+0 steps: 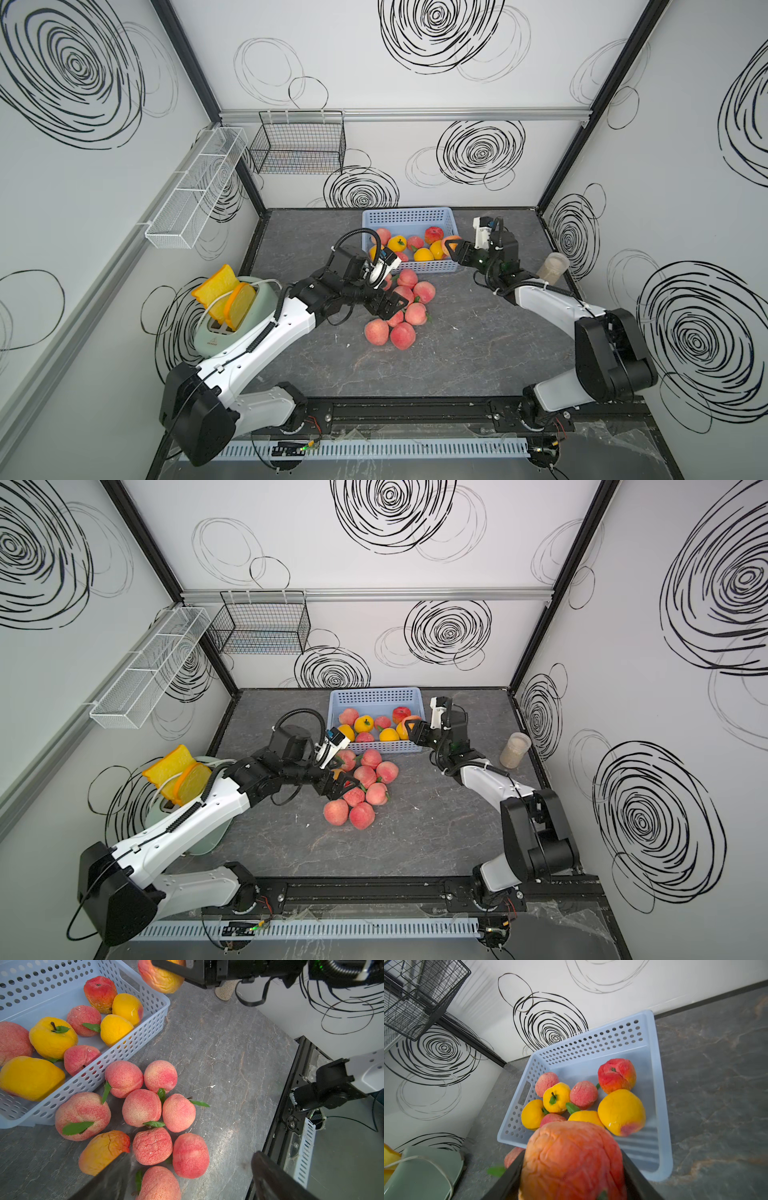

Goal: Put the peaches into the basket
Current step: Place the peach in the basket.

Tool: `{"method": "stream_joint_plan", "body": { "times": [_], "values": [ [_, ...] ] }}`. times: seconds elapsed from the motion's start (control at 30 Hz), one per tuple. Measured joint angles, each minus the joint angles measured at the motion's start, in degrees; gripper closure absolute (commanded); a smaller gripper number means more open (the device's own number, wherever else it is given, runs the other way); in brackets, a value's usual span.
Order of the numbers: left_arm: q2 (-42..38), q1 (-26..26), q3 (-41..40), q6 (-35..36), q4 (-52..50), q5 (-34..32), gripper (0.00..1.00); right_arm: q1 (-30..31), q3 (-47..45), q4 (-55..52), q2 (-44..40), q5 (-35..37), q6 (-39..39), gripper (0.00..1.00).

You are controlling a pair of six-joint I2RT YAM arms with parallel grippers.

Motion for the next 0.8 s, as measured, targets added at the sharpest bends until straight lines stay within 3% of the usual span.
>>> {"method": "stream_joint_plan", "body": {
  "times": [0.8],
  "values": [
    [0.39,1.36,0.0,0.0,0.15,-0.55,0.05,-1.01,43.8,-3.21,43.19,5.99,-18.62,0.5]
  ]
}}
